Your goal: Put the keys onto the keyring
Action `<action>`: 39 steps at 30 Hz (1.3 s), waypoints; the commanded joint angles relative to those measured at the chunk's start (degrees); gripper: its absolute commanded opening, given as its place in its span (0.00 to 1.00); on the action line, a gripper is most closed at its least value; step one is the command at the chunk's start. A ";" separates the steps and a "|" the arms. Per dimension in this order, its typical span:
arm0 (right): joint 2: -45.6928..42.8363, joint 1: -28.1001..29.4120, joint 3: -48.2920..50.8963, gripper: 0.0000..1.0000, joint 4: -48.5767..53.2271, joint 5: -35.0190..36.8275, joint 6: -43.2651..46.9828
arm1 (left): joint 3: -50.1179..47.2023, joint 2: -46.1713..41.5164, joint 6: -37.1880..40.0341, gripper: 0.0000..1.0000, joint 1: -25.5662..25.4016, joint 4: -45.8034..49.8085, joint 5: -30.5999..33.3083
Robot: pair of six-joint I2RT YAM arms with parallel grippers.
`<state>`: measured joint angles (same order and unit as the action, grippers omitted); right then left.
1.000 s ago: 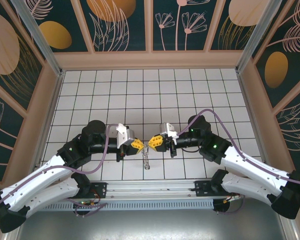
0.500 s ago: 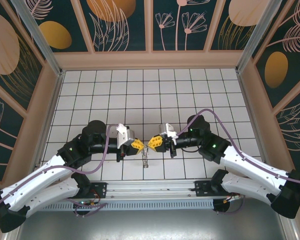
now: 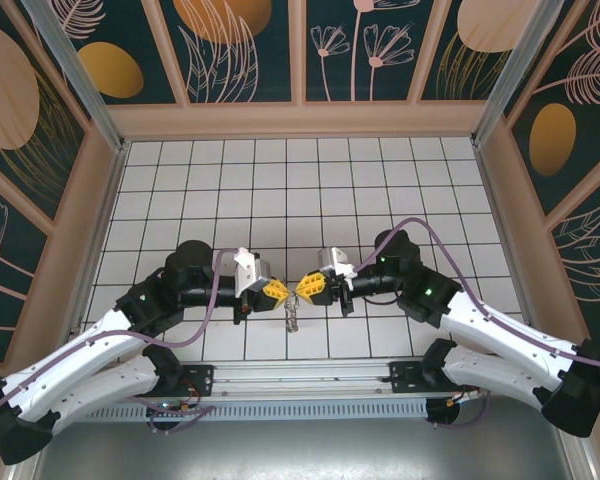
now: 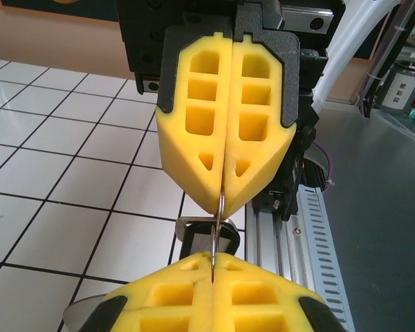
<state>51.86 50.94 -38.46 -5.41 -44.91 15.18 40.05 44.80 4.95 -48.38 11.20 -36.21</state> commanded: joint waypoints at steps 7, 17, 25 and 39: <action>-2.97 2.59 1.80 0.00 -1.23 1.46 4.91 | 1.30 -0.45 -0.15 0.00 0.08 -2.05 -1.24; -3.41 6.17 2.49 0.00 0.40 8.27 8.05 | 1.28 -1.02 -1.22 0.00 0.11 -3.16 -2.28; -6.04 11.29 5.29 0.00 -1.88 18.97 11.55 | 0.90 -1.82 -2.64 0.00 0.08 -5.17 -3.43; -7.69 16.41 7.78 0.12 -4.16 27.71 14.81 | 0.11 -2.63 -3.95 0.00 0.04 -7.25 -3.39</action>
<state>44.60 66.15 -31.97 -8.88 -18.85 28.62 39.92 43.38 1.85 -48.38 9.56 -39.09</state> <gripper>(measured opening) 0.100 0.041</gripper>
